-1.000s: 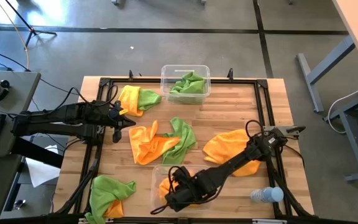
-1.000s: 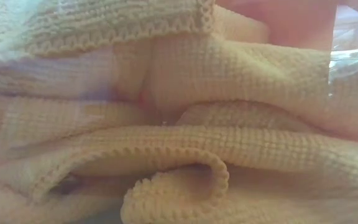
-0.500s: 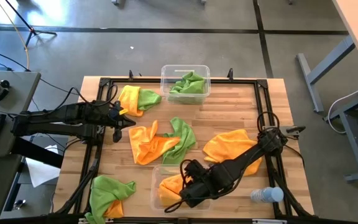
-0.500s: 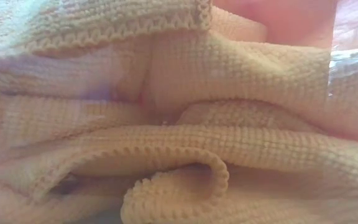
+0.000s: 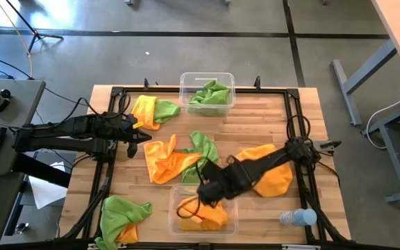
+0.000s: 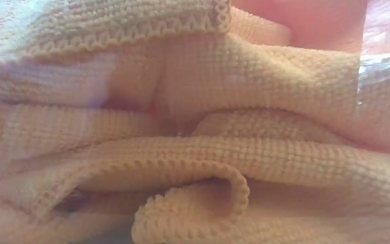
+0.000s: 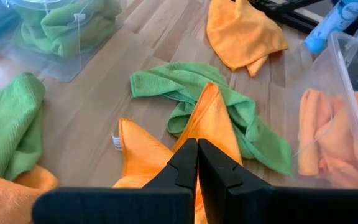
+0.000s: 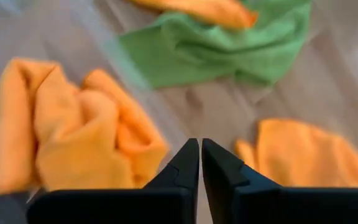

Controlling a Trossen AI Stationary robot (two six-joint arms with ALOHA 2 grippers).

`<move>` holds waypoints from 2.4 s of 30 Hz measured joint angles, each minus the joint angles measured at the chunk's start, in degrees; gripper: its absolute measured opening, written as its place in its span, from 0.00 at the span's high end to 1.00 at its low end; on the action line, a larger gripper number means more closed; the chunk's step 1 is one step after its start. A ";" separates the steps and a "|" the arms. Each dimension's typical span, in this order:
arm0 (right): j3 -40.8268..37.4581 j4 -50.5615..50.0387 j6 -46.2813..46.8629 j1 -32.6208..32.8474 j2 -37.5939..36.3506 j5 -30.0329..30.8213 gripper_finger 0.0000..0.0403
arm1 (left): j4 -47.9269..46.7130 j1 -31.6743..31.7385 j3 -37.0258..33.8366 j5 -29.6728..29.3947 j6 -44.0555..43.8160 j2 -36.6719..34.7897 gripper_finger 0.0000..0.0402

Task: Sort microfiber towel by color & place in baskets
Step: Put the green towel into the top transparent bin

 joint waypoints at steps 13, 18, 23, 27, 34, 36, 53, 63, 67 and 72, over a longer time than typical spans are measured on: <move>-0.02 0.94 -18.59 -11.02 -0.56 2.01 1.00 | 0.02 0.00 0.00 0.00 0.02 0.02 1.00; -2.49 3.93 -24.92 -13.84 -0.59 1.62 1.00 | 0.39 0.00 0.00 0.00 0.02 0.02 1.00; -9.06 8.71 -30.66 -16.33 -0.91 -2.47 1.00 | 2.16 -0.01 0.00 0.00 0.01 0.02 1.00; -17.78 13.34 -33.72 -17.41 -4.19 -2.80 1.00 | 4.13 -0.02 0.00 -0.02 0.66 0.02 1.00; -44.27 33.27 -36.26 -20.45 -21.35 -7.67 1.00 | 4.80 0.00 0.00 -0.02 0.02 0.02 1.00; -52.48 39.77 -36.24 -21.43 -28.11 -8.67 1.00 | 4.83 -0.01 0.00 -0.19 0.00 0.02 1.00; -90.24 58.92 -32.16 -25.96 -63.47 -7.42 1.00 | 5.86 0.00 7.15 -6.05 -7.39 16.34 1.00; -94.86 59.00 -35.94 -28.57 -65.48 -7.33 1.00 | -6.55 -3.38 19.86 -6.17 -12.41 26.55 1.00; -95.08 58.82 -39.11 -29.60 -65.48 -7.53 1.00 | -17.13 -7.99 26.28 -6.29 -20.50 31.26 1.00; -95.08 59.27 -43.26 -30.82 -65.48 -7.69 1.00 | -28.54 -16.10 33.07 -5.78 -32.53 37.36 1.00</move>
